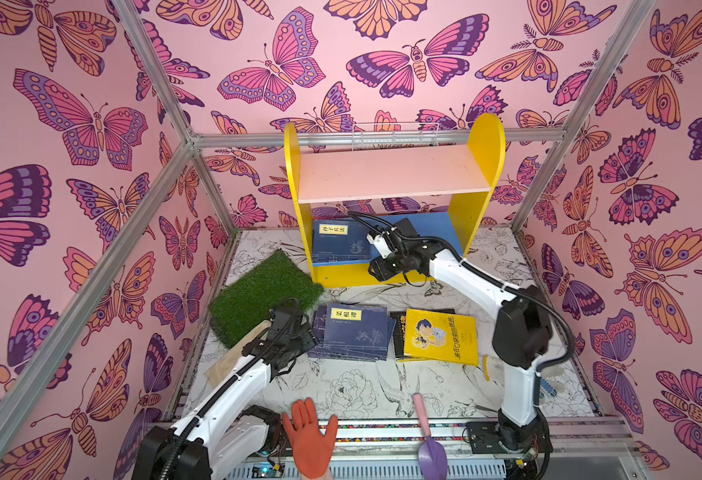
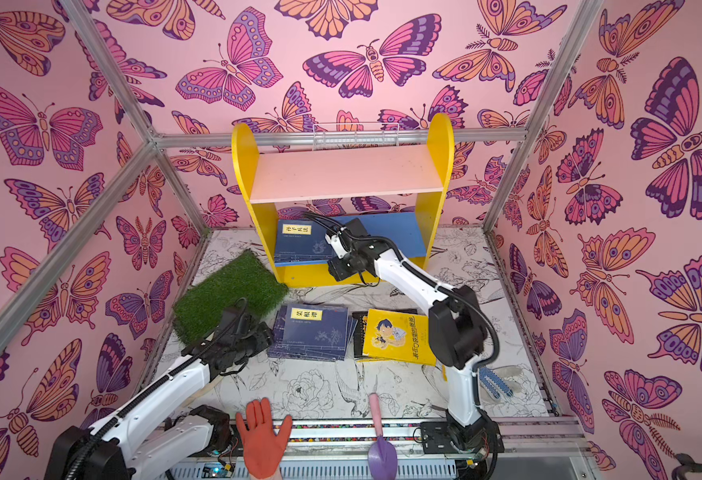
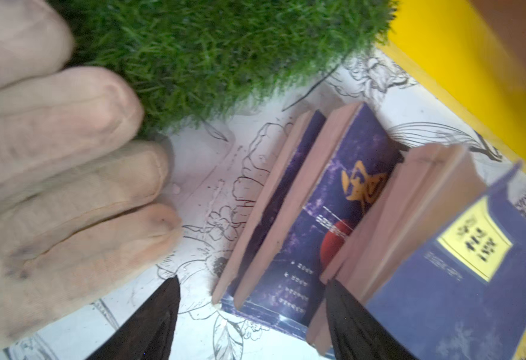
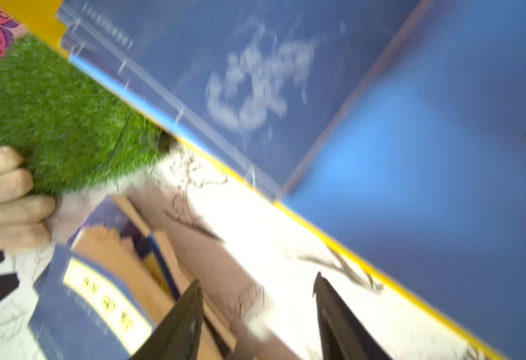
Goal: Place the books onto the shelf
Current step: 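Move right gripper back to the book pile and grasp the top dark blue book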
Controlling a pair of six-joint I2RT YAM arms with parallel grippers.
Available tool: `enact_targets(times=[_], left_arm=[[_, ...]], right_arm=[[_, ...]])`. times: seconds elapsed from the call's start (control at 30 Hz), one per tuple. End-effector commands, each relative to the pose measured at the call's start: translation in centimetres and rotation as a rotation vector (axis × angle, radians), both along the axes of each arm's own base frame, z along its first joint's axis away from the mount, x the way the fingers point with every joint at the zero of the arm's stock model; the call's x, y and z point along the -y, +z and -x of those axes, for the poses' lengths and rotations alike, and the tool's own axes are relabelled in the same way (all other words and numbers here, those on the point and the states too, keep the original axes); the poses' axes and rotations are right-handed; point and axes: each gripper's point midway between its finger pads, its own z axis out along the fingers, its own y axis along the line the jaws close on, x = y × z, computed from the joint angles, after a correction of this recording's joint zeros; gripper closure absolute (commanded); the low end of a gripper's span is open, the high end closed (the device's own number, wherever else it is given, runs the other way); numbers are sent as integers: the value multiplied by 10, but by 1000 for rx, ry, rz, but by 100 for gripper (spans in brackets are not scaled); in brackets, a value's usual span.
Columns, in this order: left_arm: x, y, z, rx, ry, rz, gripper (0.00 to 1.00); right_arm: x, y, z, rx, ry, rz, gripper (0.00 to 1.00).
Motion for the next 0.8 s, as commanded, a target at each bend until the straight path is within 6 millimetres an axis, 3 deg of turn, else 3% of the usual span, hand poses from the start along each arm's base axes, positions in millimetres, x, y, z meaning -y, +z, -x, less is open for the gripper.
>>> enact_targets(times=[0.0,0.13,0.27,0.37,0.5,0.77], left_arm=[[23,18,-8,71,-139,30,22],[44,22,-12,95,-241,44,20],[55,19,-15,74,-290,40,20],[59,13,-18,54,-301,28,21],[64,6,-24,38,-309,25,30],[65,-8,-29,13,-296,15,38]], right_arm=[[16,26,33,39,-22,-86,42],[32,-10,90,-134,-25,-151,43],[38,-51,127,-293,-56,-212,45],[29,-66,138,-369,-64,-289,49],[18,-77,142,-427,-59,-329,53],[13,-69,140,-420,-35,-349,58]])
